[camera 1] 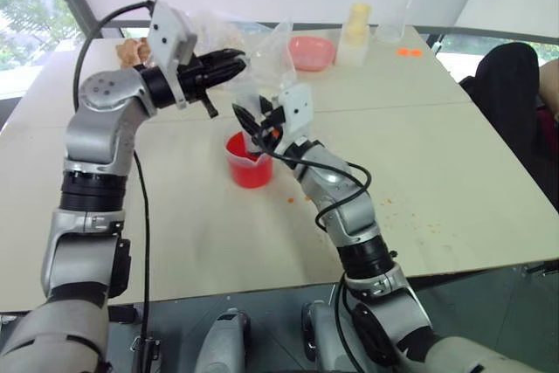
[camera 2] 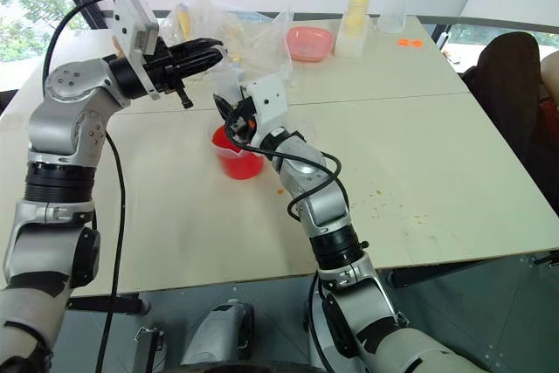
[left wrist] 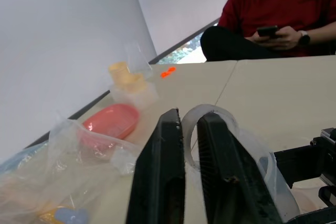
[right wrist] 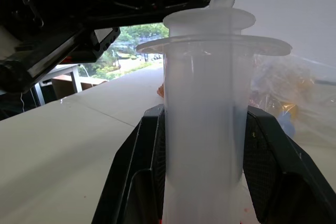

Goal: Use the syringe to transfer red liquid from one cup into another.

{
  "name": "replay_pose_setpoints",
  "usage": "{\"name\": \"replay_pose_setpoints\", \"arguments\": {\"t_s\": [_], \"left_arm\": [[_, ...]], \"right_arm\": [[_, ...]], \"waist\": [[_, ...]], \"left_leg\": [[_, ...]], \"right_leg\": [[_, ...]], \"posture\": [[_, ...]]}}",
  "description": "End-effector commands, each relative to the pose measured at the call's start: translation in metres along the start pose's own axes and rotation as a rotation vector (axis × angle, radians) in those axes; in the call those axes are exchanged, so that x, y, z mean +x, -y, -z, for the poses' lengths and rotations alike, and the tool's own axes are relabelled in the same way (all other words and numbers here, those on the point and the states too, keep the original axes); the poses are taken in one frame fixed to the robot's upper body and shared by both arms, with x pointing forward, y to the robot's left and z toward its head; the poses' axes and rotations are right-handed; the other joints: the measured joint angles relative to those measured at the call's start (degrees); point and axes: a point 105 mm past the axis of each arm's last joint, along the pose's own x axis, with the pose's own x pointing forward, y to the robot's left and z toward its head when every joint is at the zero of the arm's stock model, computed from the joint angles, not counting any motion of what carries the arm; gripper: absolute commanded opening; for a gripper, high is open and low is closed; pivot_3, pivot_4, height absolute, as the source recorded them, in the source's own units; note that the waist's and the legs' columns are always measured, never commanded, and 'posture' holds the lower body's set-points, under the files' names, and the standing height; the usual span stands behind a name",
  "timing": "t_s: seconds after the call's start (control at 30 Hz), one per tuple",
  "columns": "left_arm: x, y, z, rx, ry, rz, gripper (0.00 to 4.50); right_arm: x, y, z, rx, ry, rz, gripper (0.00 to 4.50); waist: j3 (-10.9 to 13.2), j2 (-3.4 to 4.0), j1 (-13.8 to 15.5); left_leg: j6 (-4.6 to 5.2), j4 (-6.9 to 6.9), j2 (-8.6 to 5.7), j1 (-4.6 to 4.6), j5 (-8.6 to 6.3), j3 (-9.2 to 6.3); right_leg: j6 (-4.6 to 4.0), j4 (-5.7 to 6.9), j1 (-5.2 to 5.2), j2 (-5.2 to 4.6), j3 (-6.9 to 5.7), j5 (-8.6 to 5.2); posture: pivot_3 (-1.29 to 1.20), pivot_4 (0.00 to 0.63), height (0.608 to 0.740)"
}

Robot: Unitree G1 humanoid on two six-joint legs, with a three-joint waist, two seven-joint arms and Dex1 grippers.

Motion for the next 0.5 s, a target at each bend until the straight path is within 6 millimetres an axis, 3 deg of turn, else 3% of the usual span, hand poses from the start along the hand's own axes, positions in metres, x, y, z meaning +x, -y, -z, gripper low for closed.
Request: {"name": "replay_pose_setpoints", "arguments": {"t_s": [0.03, 0.3, 0.5], "left_arm": [[-0.004, -0.020, -0.049, 0.058, 0.158, -0.100, 0.34], [-0.007, -0.029, -0.074, 0.046, 0.246, -0.134, 0.34], [-0.008, -0.032, -0.076, 0.046, 0.249, -0.146, 0.34]], "right_arm": [[0.005, -0.044, -0.012, 0.004, 0.062, -0.159, 1.40], [0.007, -0.051, -0.002, 0.042, 0.043, -0.169, 1.40], [0.009, -0.049, 0.002, 0.062, 0.035, -0.155, 1.40]], "waist": [[0.0, 0.00, 0.0], [0.0, 0.00, 0.0], [0.0, 0.00, 0.0]], "left_leg": [[0.00, 0.00, 0.00, 0.00, 0.00, 0.00], [0.00, 0.00, 0.00, 0.00, 0.00, 0.00], [0.00, 0.01, -0.01, 0.00, 0.00, -0.01]], "right_leg": [[0.00, 0.00, 0.00, 0.00, 0.00, 0.00], [0.00, 0.00, 0.00, 0.00, 0.00, 0.00], [0.00, 0.00, 0.00, 0.00, 0.00, 0.00]], "posture": [[0.00, 0.150, 0.740], [0.00, 0.150, 0.740], [0.00, 0.150, 0.740]]}}
